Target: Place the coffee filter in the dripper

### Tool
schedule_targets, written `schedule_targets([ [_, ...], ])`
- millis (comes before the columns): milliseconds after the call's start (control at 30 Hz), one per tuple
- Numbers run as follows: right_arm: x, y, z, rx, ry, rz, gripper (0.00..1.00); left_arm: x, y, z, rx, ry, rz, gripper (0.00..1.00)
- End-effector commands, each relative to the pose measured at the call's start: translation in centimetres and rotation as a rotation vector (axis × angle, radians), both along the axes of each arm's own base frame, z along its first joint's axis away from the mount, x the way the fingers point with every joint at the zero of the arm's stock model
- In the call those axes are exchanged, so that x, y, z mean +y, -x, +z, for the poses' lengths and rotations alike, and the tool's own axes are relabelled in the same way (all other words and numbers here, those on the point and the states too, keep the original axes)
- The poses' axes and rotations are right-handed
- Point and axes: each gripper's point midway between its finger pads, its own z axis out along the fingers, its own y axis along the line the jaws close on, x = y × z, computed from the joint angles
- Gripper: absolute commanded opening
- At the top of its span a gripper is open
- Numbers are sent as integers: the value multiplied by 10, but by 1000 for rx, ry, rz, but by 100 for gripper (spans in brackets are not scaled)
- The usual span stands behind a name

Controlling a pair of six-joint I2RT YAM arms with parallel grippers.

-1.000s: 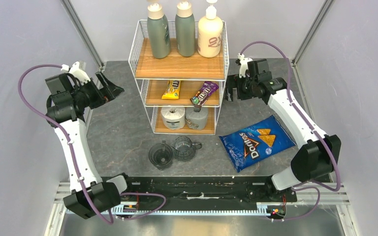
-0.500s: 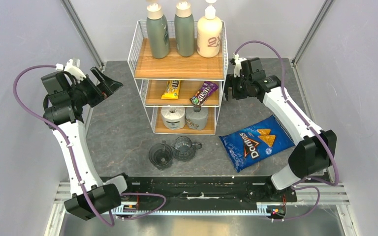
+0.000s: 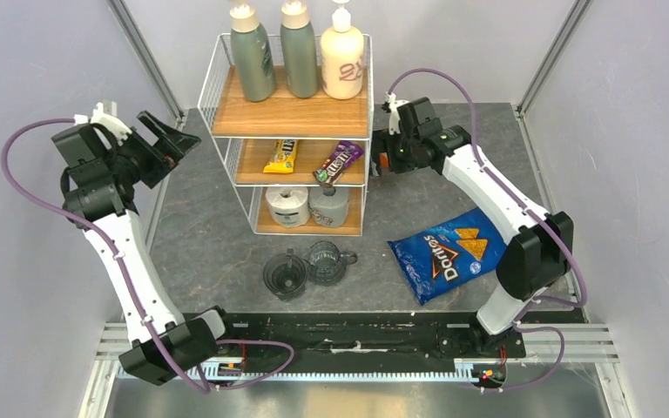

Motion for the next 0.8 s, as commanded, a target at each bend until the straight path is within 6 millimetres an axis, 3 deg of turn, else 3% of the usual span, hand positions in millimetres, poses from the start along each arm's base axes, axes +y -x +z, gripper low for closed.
schedule_targets([
  [0,62,-8,38,-122,-124,133,99,26,-5,23,-23,10,91,100],
  [200,91,-17,38,-139,-132,164,99,72,-3,33,-21,-17,234,100],
  [600,144,-44,34,-170,-159,206,99,93,11,9,74,-37,247,100],
  [767,138,-47,37,-190,-136,208,99,97,20,-6,147,-108,203,100],
])
